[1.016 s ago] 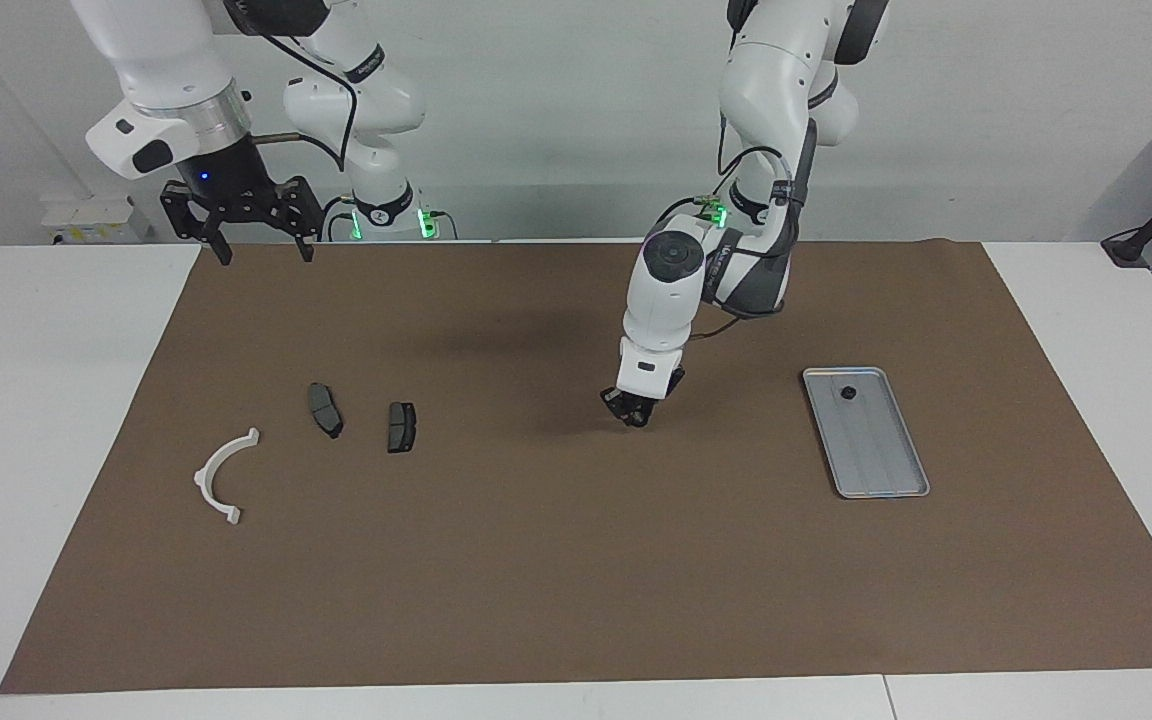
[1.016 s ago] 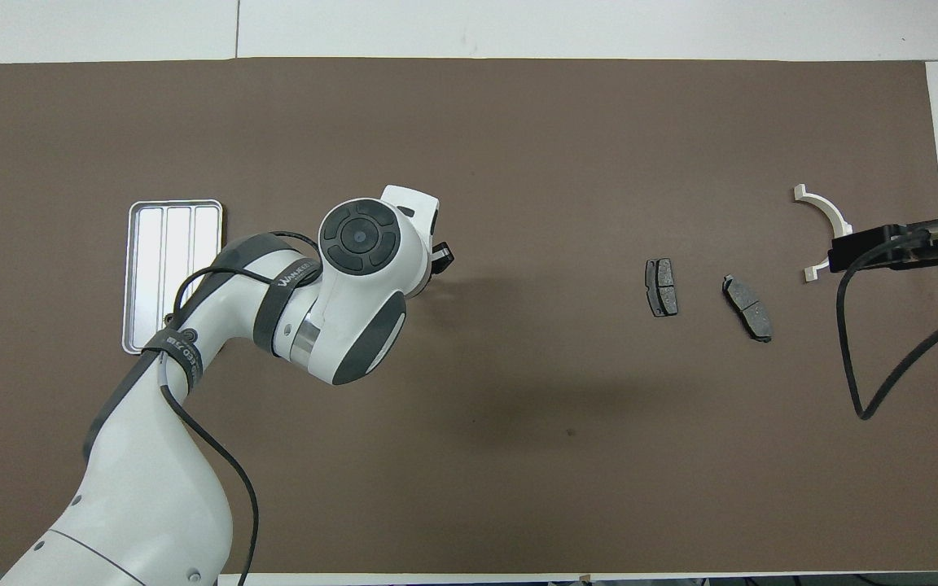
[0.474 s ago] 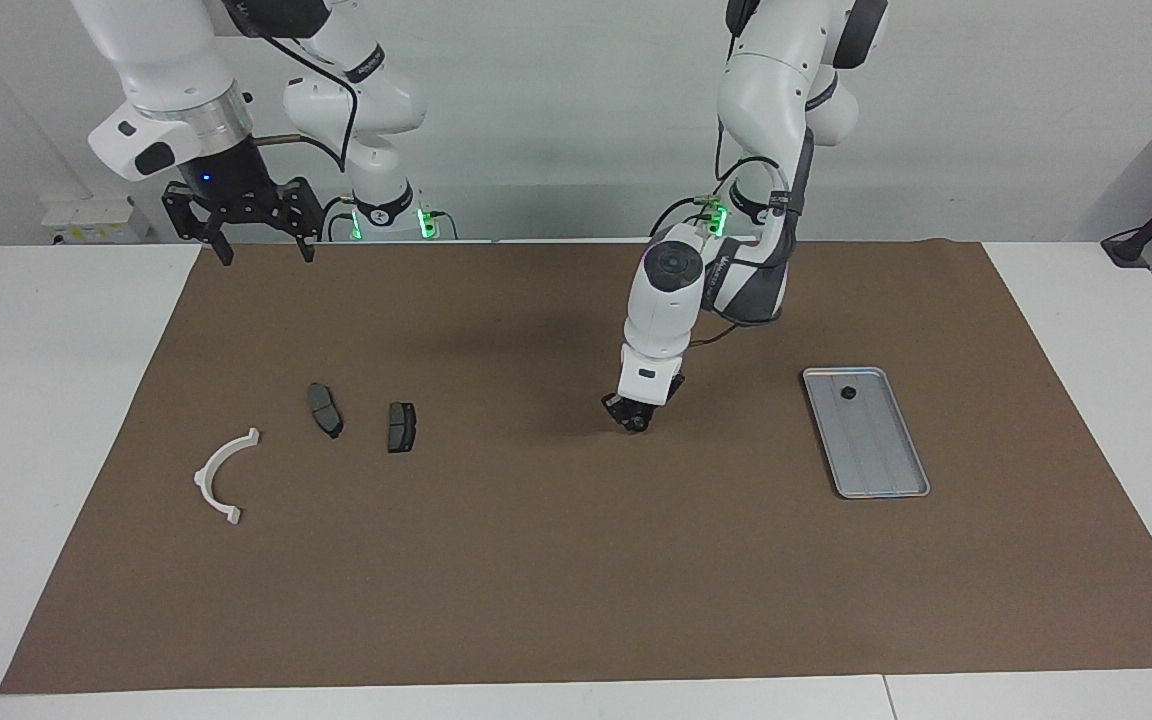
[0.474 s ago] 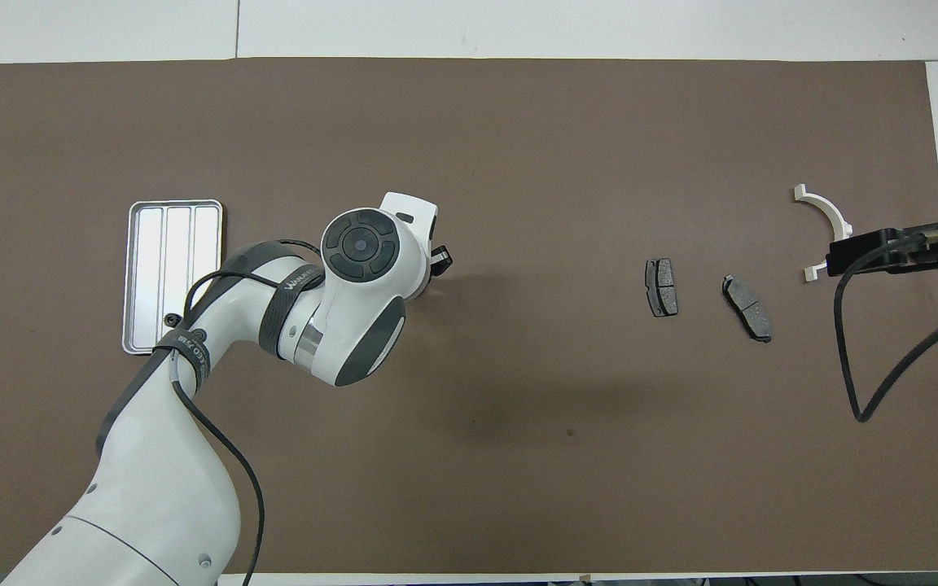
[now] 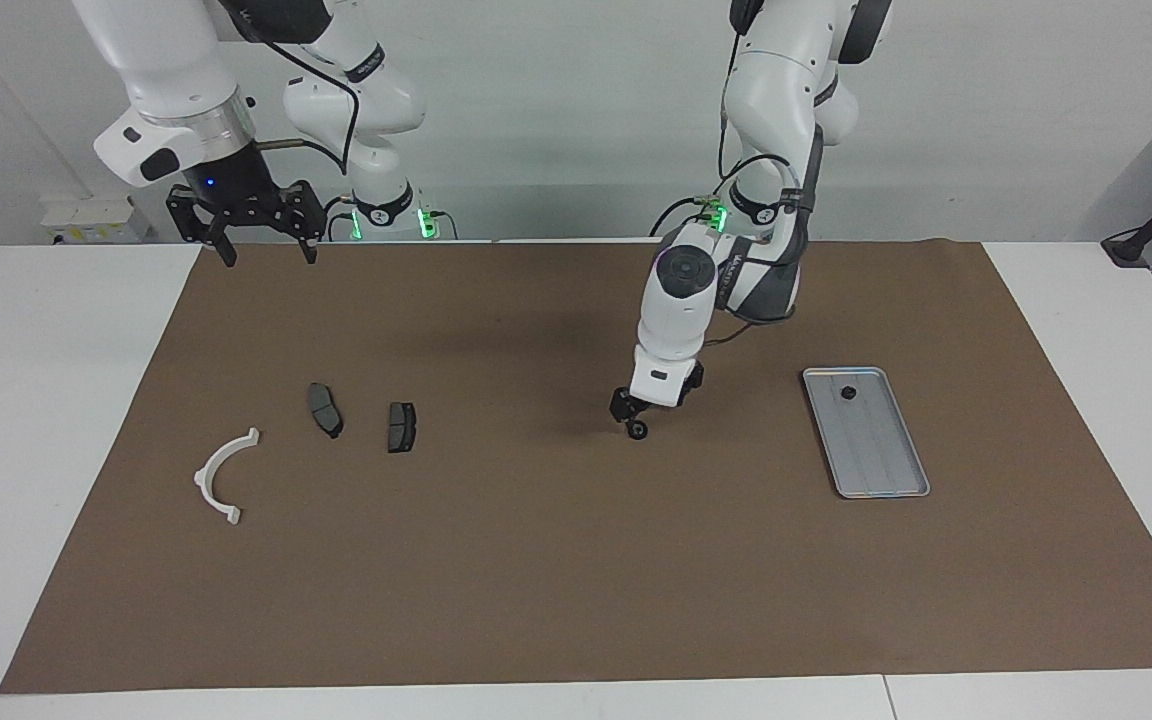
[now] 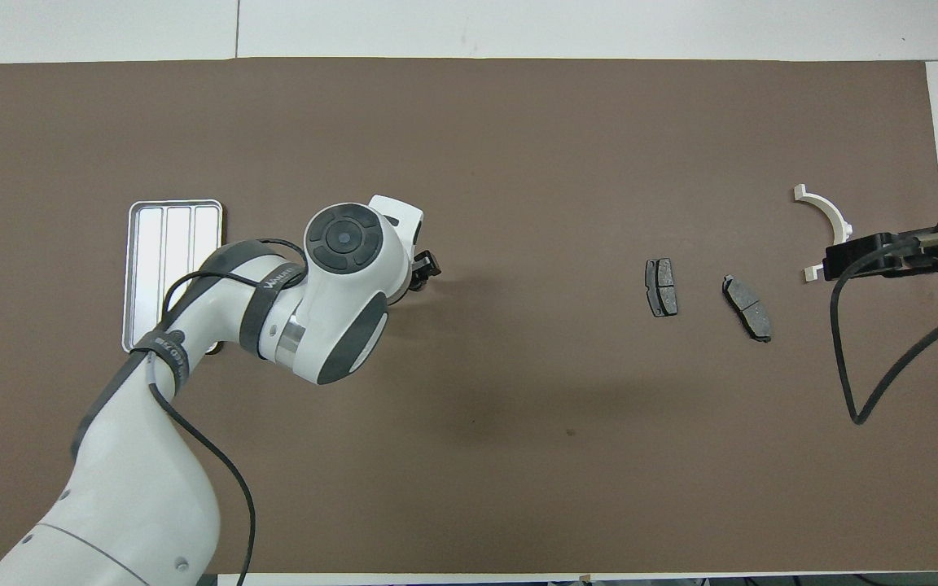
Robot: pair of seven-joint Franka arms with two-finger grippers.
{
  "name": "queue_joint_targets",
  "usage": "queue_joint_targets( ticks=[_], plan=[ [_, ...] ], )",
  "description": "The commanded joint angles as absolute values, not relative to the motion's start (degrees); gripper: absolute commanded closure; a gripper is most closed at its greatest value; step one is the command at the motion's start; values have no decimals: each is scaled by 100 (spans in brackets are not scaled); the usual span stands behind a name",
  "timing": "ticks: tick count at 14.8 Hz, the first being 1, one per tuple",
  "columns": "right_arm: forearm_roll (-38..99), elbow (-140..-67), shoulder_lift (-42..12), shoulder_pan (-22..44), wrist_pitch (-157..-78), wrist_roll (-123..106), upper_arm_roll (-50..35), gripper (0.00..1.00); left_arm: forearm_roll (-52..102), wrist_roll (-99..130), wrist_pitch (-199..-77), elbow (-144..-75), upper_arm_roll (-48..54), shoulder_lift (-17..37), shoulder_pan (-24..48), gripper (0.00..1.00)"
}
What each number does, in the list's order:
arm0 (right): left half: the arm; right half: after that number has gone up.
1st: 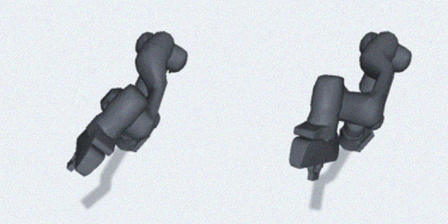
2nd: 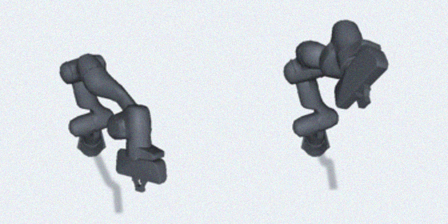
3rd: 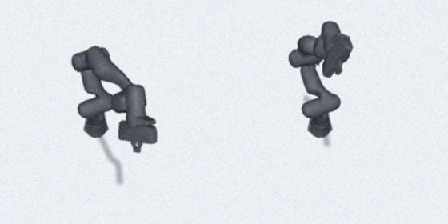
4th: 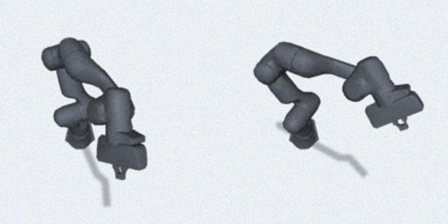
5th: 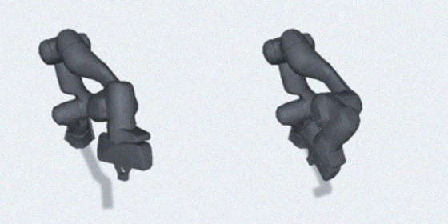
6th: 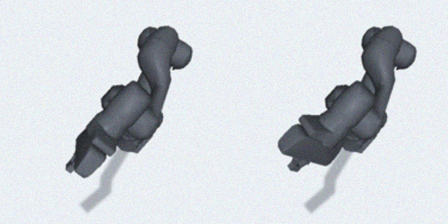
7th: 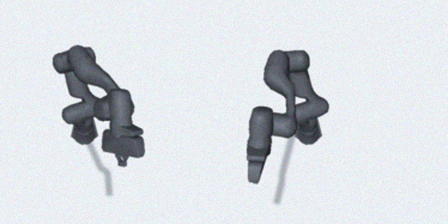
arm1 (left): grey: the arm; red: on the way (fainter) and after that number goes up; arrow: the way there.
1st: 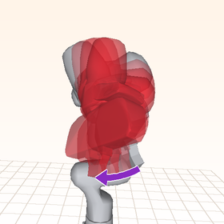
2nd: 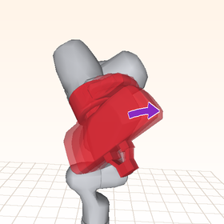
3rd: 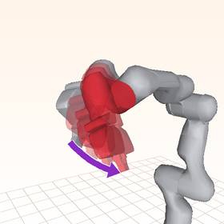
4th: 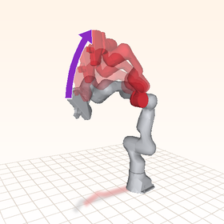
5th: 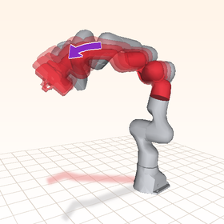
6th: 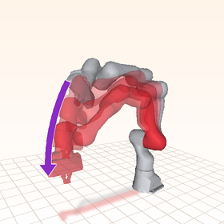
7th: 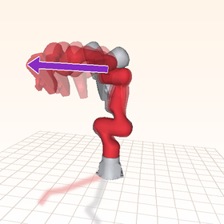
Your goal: Place bearing gear from tray to pile
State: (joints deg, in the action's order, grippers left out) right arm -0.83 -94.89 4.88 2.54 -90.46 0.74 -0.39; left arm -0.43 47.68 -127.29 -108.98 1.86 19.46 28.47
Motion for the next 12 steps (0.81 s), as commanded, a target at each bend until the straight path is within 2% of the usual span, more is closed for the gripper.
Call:
queue_joint_targets(
  ticks=[1, 3, 6, 9, 11, 12],
  plan=[
    [79, -9738, 659, 290, -9123, 350, -149, 0, -18, 3135, -12560, -12073, 202, 688, 1998, 0],
    [114, -9808, 642, 684, -9202, 1024, -149, 0, -18, 1878, -12542, -12217, 202, 598, 1470, 0],
    [123, -10229, 598, 1386, -9850, 1984, -149, 0, -18, 610, -12524, -12234, 193, 598, 679, 0],
    [123, -10389, 213, 2046, -10466, 2959, -149, 0, -18, -445, -12664, -12252, 193, 711, 37, 16],
    [114, -10354, -244, 2520, -10940, 3600, -149, 0, -18, -747, -12849, -12278, 193, 852, -245, 29],
    [114, -10301, -551, 2723, -11160, 3952, -149, 0, -18, -738, -12937, -12339, 193, 870, -272, 32]
  ],
)
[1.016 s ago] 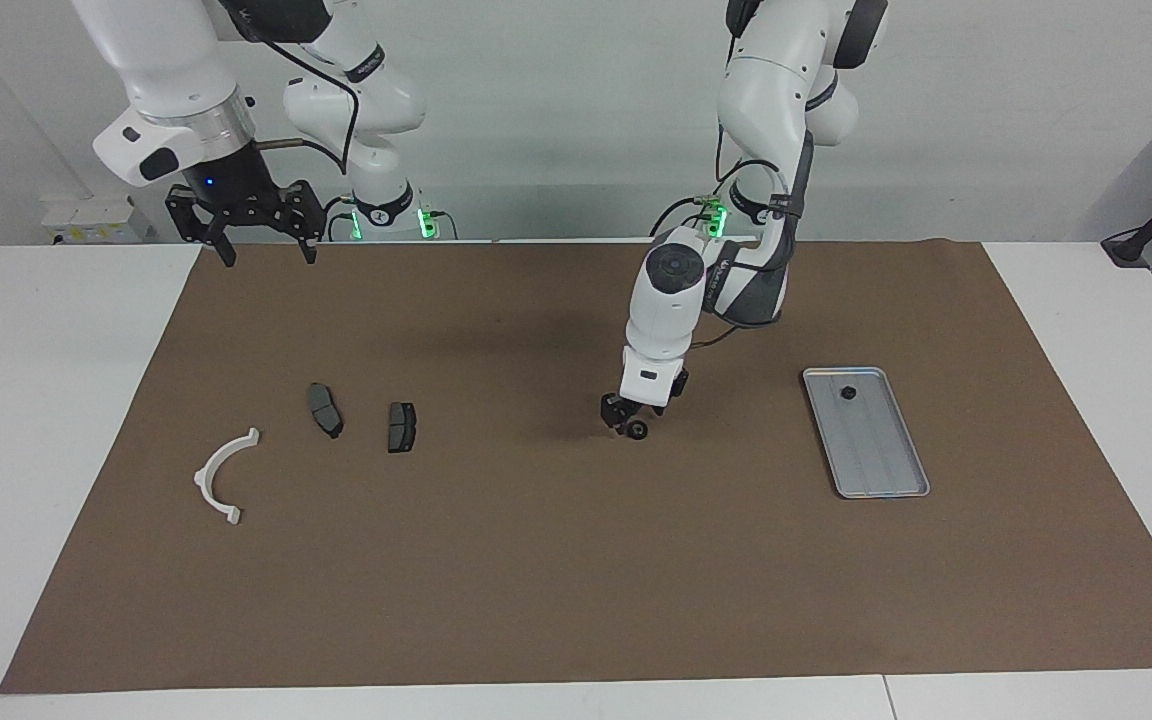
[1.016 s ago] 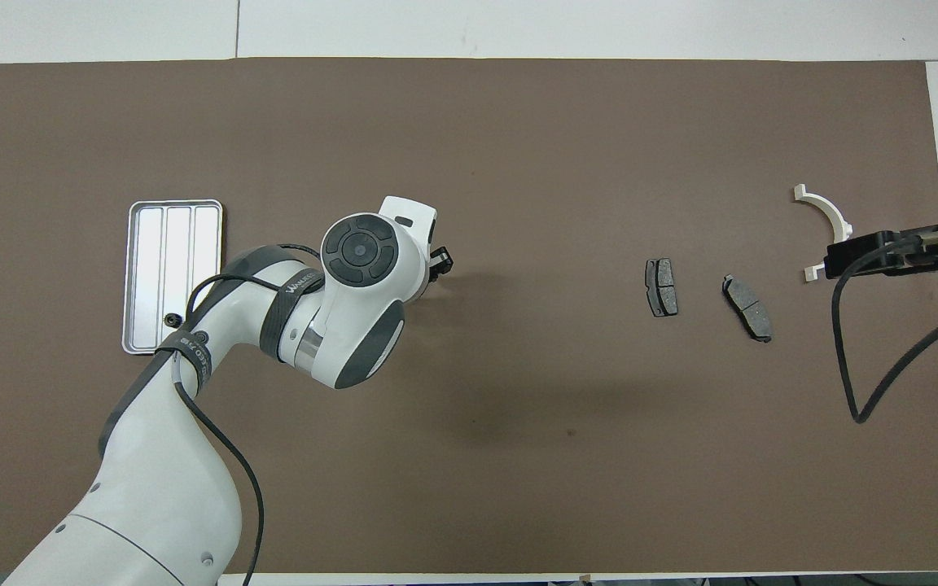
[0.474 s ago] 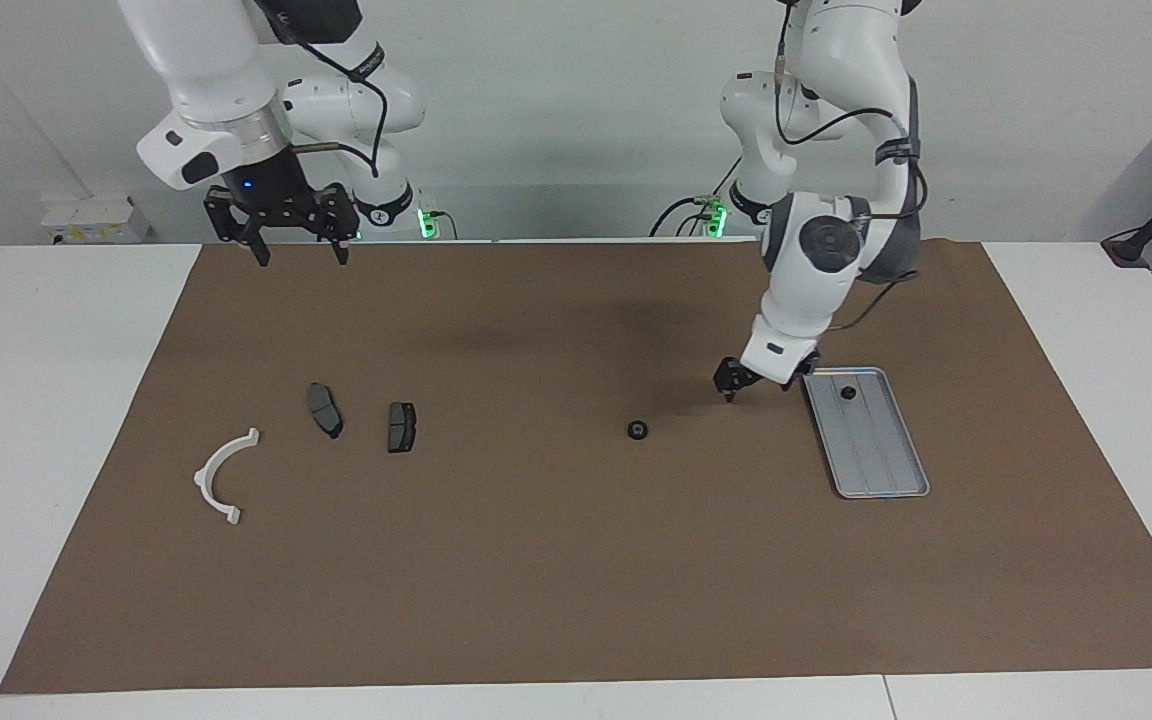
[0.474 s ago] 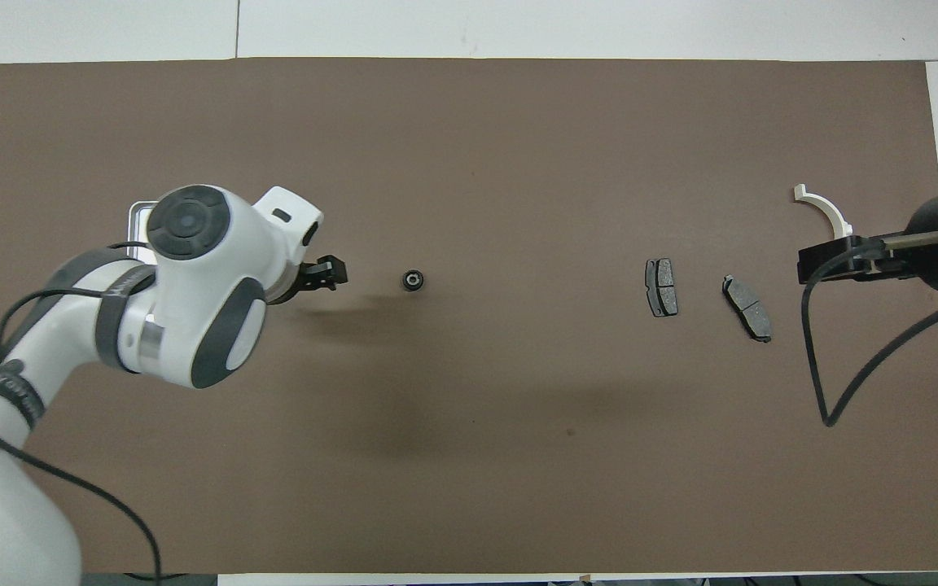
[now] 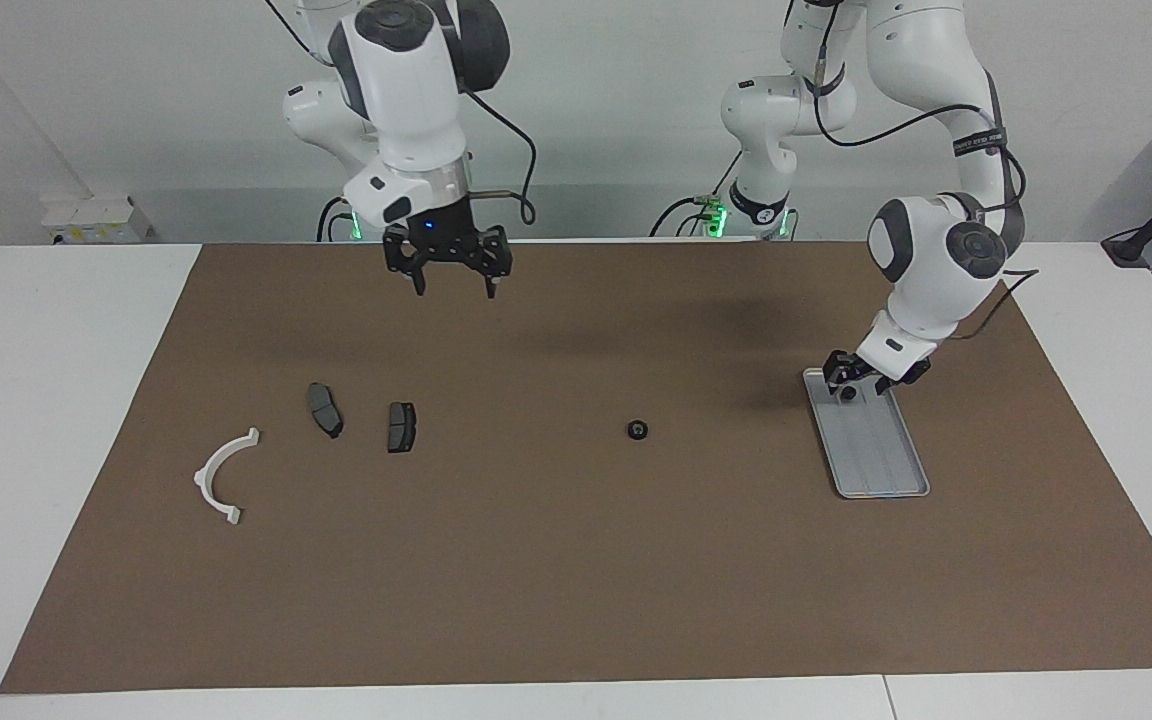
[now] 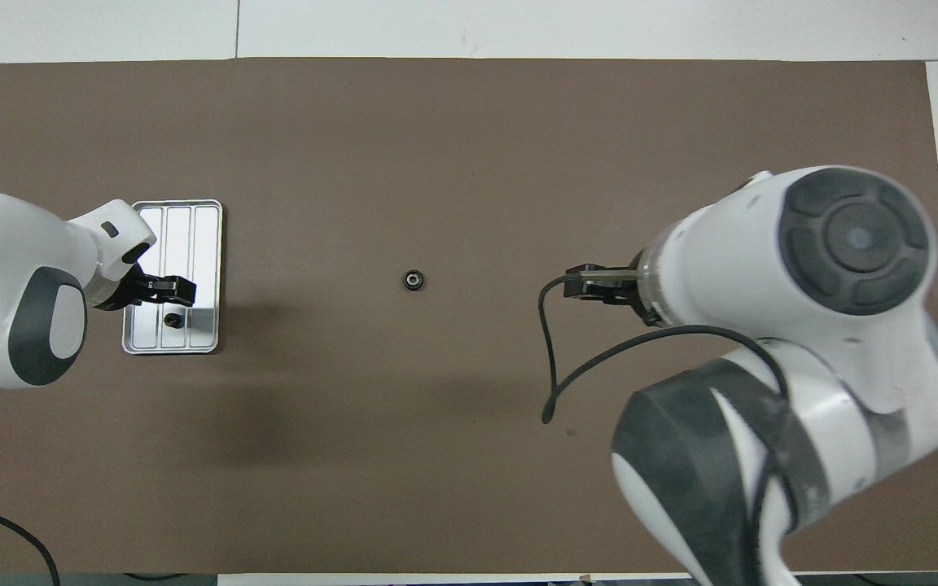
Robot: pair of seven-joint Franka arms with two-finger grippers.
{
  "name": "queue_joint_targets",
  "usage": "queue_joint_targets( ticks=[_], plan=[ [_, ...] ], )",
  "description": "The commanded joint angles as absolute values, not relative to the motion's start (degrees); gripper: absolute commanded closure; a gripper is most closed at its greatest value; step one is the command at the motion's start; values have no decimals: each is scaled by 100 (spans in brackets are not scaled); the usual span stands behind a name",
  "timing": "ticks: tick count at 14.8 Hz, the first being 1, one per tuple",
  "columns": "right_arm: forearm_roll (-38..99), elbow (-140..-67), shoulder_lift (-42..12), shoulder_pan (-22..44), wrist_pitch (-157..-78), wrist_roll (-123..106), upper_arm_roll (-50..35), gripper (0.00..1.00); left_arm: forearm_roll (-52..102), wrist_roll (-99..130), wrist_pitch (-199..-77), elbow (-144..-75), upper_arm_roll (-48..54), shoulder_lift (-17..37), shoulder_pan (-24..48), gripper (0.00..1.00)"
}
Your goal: Place bearing gear from tray to pile
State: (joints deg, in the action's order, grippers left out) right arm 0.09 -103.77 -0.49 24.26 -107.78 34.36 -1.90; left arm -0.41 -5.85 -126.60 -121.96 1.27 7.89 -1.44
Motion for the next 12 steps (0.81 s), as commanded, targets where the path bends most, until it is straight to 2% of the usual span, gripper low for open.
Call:
queue_joint_targets(
  ticks=[1, 3, 6, 9, 12],
  plan=[
    [106, -10214, -858, 2942, -11458, 4320, -149, 0, -9, -660, -13007, -12409, 193, 879, -272, 33],
    [97, -9828, -1491, 3242, -11759, 4980, -149, 0, -9, -292, -13034, -12506, 193, 879, -255, 38],
    [79, -9073, -2291, 3497, -11822, 5483, -149, 0, -9, -141, -13025, -12647, 193, 844, -194, 39],
    [-61, -8151, -3380, 3937, -11786, 6089, -114, 0, -9, -114, -13008, -12753, 202, 800, -211, 39],
    [-202, -7744, -3849, 3955, -11856, 6179, -123, 0, -9, 52, -13034, -12823, 202, 782, -194, 41]
  ],
)
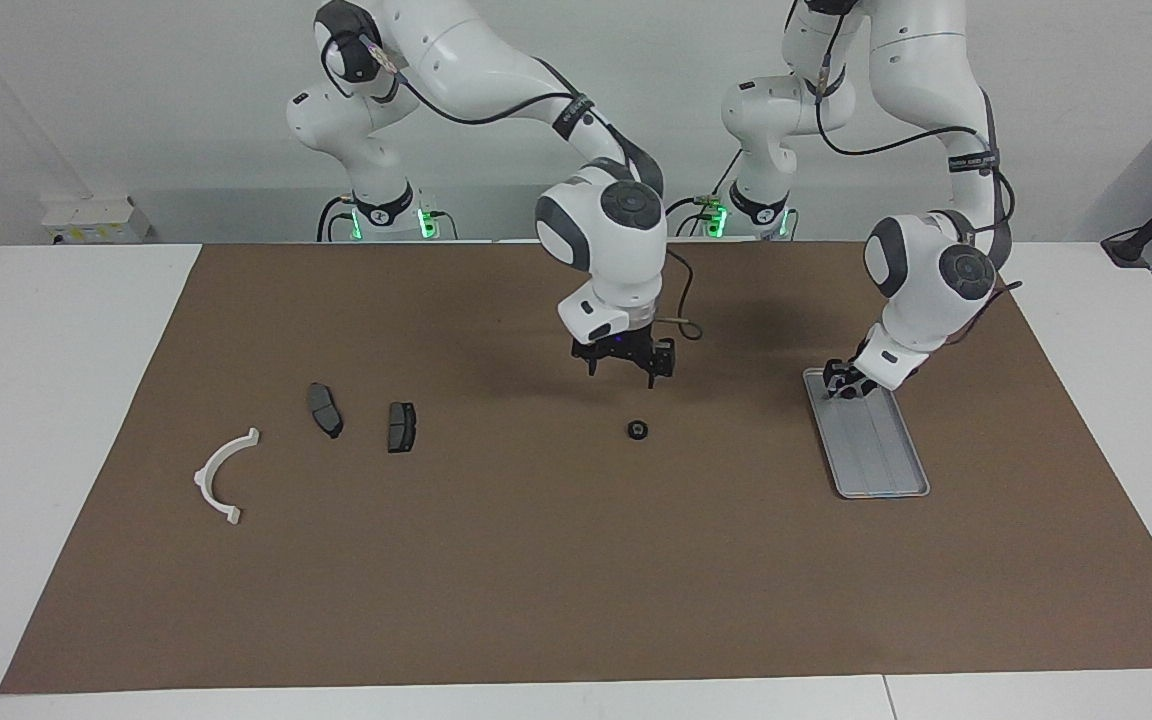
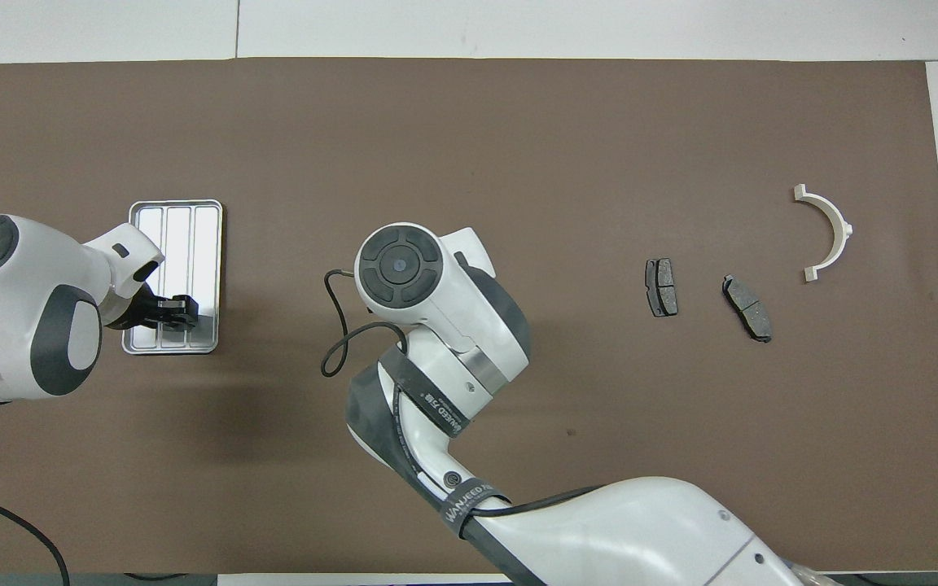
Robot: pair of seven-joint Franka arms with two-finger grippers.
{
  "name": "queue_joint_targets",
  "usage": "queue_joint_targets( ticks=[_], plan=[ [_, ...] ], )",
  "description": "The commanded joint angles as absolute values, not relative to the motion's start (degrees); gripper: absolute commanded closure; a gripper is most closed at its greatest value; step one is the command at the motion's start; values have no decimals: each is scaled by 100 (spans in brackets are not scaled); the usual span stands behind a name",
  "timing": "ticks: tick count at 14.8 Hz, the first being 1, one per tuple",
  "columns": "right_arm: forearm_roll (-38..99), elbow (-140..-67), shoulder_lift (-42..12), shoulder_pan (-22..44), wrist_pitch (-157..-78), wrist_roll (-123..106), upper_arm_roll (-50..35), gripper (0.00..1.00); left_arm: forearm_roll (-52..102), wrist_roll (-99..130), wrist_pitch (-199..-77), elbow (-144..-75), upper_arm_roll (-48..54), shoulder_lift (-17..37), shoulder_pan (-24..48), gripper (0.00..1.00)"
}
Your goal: Place bearing gear from tray to pile
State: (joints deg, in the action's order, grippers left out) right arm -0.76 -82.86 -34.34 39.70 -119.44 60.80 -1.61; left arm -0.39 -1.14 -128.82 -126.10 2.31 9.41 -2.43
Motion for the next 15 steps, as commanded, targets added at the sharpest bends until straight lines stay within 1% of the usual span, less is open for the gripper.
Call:
queue_joint_targets(
  ticks=[1, 2, 3, 4, 5, 7, 11, 13, 15],
  plan=[
    [-263, -7639, -3945, 3955, -11856, 6179, -132, 0, -9, 53, -13034, -12823, 202, 782, -193, 49],
    [-307, -7568, -3990, 3955, -11848, 6179, -141, 0, -9, 61, -13043, -12823, 202, 782, -211, 64],
    [-360, -7541, -4069, 3955, -11848, 6170, -132, 0, -9, 53, -13043, -12806, 202, 791, -220, 76],
    [-421, -7463, -4165, 3955, -11865, 6170, -141, 0, -9, 44, -13034, -12788, 202, 791, -237, 84],
    [-448, -7349, -4297, 3955, -11865, 6170, -141, 0, -9, 44, -12973, -12745, 202, 800, -246, 86],
    [-501, -7295, -4412, 3955, -11900, 6161, -141, 0, 0, 44, -12623, -12447, 202, 800, -272, 86],
    [-510, -7295, -4465, 3903, -11971, 6030, -149, 0, 26, 122, -11069, -11305, 202, 695, -264, 86],
    [-501, -7295, -4465, 3858, -11979, 5977, -149, 0, 26, 385, -10645, -11058, 202, 537, -194, 86],
    [-457, -7304, -4465, 3850, -11988, 5985, -149, 2, 35, 710, -10425, -11030, 263, 370, -158, 86]
  ],
)
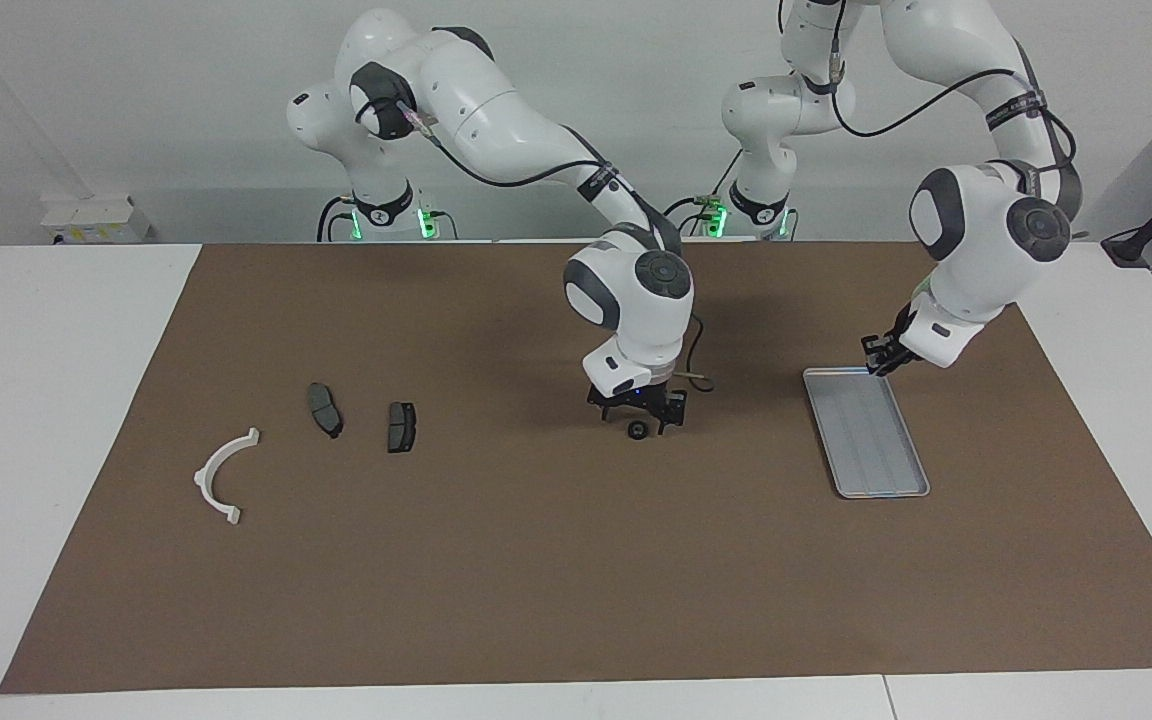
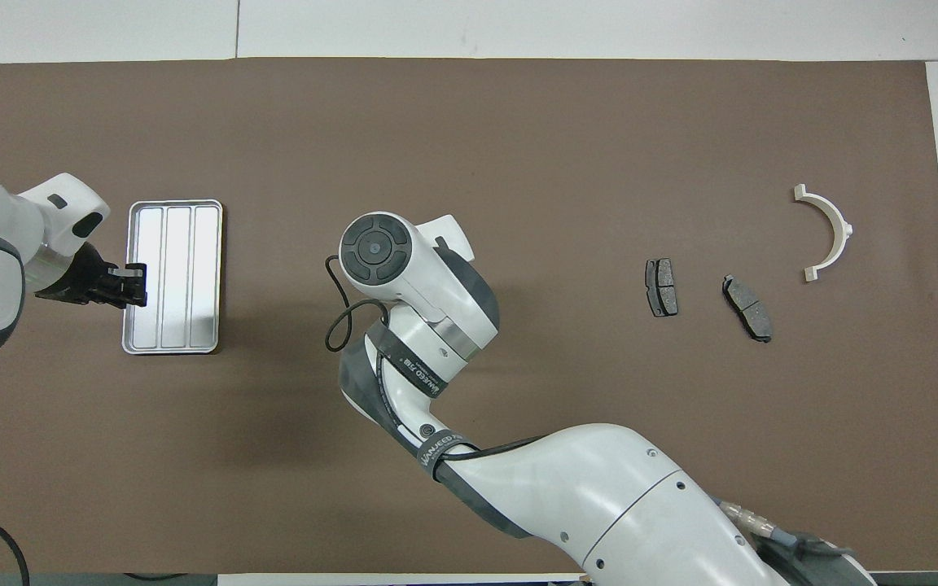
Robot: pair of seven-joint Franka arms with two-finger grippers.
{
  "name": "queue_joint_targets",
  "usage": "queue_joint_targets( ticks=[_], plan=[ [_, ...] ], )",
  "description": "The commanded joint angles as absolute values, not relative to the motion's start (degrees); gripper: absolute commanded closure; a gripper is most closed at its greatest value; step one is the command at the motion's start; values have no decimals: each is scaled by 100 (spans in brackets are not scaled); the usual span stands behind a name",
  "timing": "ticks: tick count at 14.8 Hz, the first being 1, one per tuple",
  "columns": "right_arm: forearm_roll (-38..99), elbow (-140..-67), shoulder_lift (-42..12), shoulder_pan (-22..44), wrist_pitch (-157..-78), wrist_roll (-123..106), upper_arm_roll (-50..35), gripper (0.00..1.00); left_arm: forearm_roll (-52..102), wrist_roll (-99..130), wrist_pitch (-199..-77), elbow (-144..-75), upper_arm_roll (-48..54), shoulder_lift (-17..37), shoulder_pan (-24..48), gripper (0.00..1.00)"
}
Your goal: Place bearing gear from tray to pile
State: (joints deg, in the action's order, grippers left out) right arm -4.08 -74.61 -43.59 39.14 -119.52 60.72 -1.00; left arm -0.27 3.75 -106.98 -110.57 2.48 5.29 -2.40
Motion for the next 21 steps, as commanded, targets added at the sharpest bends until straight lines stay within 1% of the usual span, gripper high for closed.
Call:
queue_joint_targets(
  ticks=[1, 4, 11, 13, 14, 15, 16, 18, 19, 20, 21],
  plan=[
    [-431, -7304, -4465, 3858, -12014, 5985, -149, 4, 35, 903, -10372, -11004, 316, 334, -97, 86],
    [-369, -7321, -4465, 3858, -12094, 5985, -158, 4, 35, 1238, -10345, -11021, 343, 281, 131, 86],
    [-360, -7435, -4482, 3937, -12164, 5907, -158, 6, 44, 1292, -10327, -10995, 343, 273, 141, 85],
    [-360, -7471, -4474, 3938, -12155, 5845, -158, 9, 44, 1292, -10283, -10951, 343, 246, 141, 85],
    [-360, -7471, -4474, 3938, -12138, 5845, -158, 14, 44, 1301, -10257, -10942, 343, 237, 132, 85],
    [-360, -7471, -4474, 3938, -12129, 5845, -158, 19, 44, 1301, -10222, -10899, 343, 229, 141, 85],
    [-360, -7471, -4474, 3938, -12138, 5845, -158, 29, 44, 1292, -10169, -10864, 343, 229, 132, 85],
    [-360, -7471, -4474, 3929, -12164, 5845, -158, 63, 44, 1292, -10099, -10793, 343, 229, 132, 84],
    [-360, -7471, -4474, 3929, -12164, 5836, -158, 78, 44, 1301, -10055, -10758, 343, 211, 132, 84],
    [-360, -7471, -4474, 3920, -12173, 5845, -158, 98, 44, 1292, -10029, -10749, 343, 194, 132, 84],
    [-360, -7471, -4474, 3920, -12173, 5836, -158, 100, 53, 1301, -10020, -10749, 343, 185, 132, 84]
  ],
)
